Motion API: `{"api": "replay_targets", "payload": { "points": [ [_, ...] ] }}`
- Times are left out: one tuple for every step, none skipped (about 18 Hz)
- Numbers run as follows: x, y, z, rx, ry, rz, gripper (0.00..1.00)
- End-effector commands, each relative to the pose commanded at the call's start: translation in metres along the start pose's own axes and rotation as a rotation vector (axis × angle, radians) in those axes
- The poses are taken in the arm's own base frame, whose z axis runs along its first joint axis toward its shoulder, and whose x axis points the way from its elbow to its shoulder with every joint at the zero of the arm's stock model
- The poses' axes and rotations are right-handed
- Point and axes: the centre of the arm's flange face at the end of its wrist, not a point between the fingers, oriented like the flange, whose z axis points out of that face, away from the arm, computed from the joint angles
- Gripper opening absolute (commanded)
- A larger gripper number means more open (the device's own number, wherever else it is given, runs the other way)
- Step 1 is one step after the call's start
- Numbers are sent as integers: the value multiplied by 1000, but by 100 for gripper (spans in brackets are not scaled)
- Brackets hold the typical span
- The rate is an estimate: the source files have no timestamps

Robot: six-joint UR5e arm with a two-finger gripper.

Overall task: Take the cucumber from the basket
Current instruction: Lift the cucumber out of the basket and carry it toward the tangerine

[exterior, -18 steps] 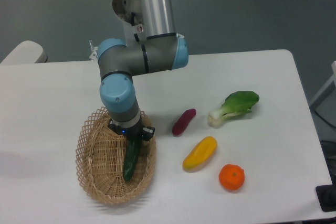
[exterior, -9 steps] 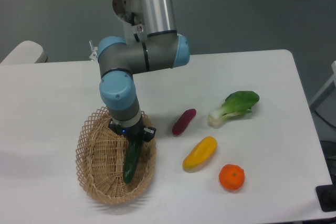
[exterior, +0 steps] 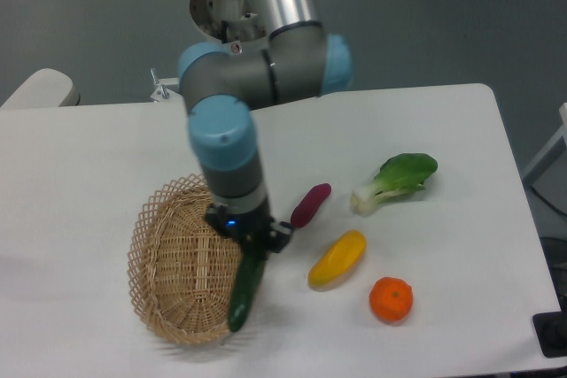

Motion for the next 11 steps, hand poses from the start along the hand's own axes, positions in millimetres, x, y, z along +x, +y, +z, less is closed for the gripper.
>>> {"api": "replay_targets", "payload": {
  "points": [
    [-18, 10, -2, 9, 0, 6, 29],
    [-35, 19, -6, 23, -1, 18, 29],
    [-61, 36, -9, 39, -2, 46, 29],
    [-75, 47, -10, 48, -1, 71, 29],
    [-88, 59, -10, 48, -2, 98, 29],
    [-100, 70, -8, 45, -4, 123, 29],
    [-111, 80, -6, 43, -5, 151, 29],
    [-120, 90, -5, 39, -7, 177, 29],
    [-128, 98, -4, 36, -9, 204, 29],
    [-137, 108, -2, 30, -9, 222, 29],
    [-143, 116, 0, 25, -6, 244, 29]
  ]
}}
